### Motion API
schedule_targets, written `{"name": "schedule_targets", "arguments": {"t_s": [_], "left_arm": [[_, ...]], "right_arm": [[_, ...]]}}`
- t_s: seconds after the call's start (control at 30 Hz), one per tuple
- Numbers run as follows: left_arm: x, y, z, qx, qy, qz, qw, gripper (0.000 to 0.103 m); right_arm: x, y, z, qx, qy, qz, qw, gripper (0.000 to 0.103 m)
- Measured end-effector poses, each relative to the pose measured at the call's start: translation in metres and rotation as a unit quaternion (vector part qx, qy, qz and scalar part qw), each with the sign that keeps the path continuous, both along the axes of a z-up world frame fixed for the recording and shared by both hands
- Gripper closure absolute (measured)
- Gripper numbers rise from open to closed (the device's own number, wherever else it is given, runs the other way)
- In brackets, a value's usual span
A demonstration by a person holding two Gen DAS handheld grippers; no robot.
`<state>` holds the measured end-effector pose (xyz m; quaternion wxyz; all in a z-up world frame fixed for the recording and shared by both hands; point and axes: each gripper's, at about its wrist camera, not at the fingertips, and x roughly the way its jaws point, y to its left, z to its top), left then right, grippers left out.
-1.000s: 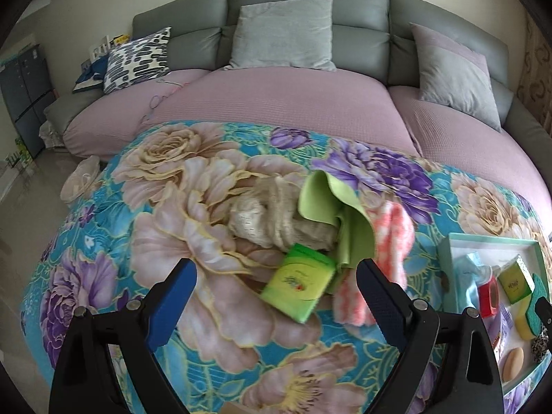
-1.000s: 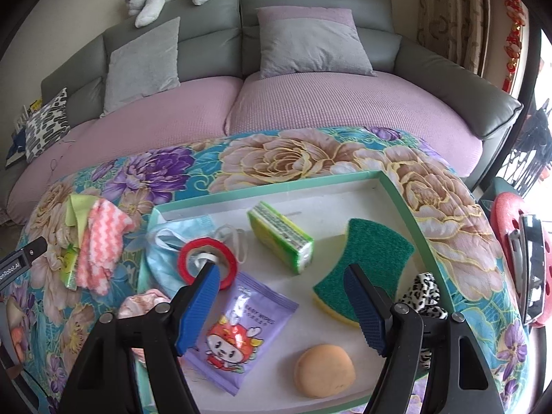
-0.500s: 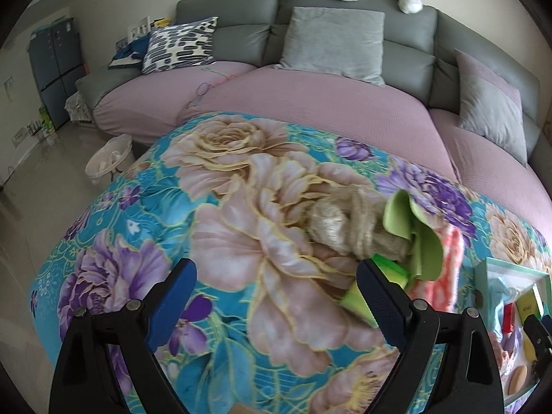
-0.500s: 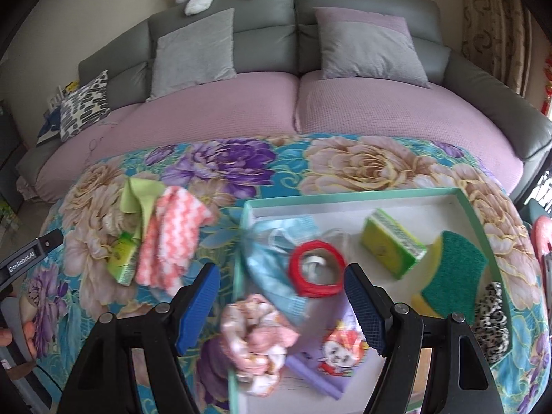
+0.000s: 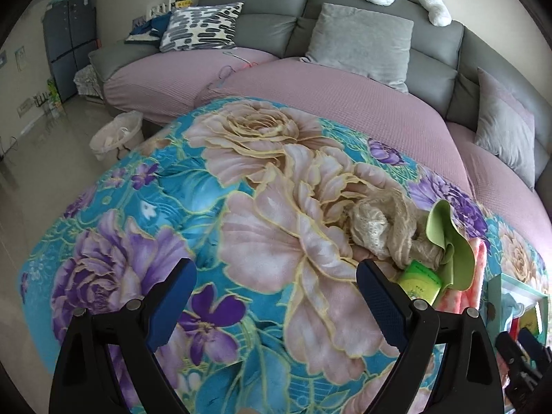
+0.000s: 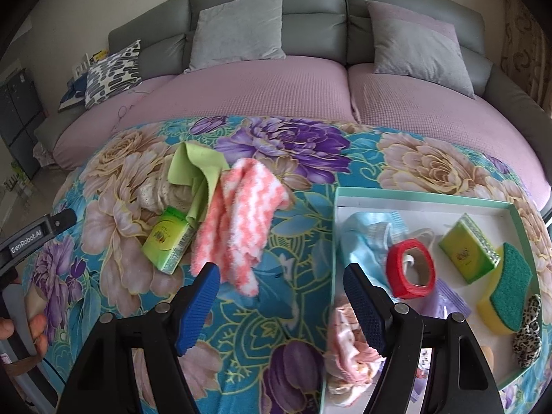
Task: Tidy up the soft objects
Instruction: 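Move both tools back over the remaining pile of items, then lower the left tool onto the green tissue box and close it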
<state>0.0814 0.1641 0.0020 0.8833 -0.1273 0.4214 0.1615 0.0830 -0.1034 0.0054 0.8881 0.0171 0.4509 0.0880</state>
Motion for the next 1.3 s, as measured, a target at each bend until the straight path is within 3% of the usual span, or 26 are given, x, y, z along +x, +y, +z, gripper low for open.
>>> {"name": "schedule_targets", "arguments": {"t_s": [0.33,1.07,1.23,1.3], "left_arm": [[0.032,-0.05,-0.02,0.005,0.03,-0.098,0.9948,0.009],[0.059,-0.097,-0.052,-0.023,0.076,-0.183,0.9798,0.009],[0.06,-0.097,-0.053,-0.039,0.075,-0.186,0.979,0.016],[0.06,-0.097,-0.053,-0.044,0.074,-0.187,0.9785,0.026]], "right_arm": [[0.013,0.013,-0.013,0.004,0.013,0.008,1.0,0.025],[0.025,0.002,-0.022,0.006,0.023,-0.001,1.0,0.025],[0.026,-0.001,-0.022,0.009,0.023,-0.003,1.0,0.025],[0.026,-0.002,-0.022,0.009,0.023,-0.003,1.0,0.025]]}}
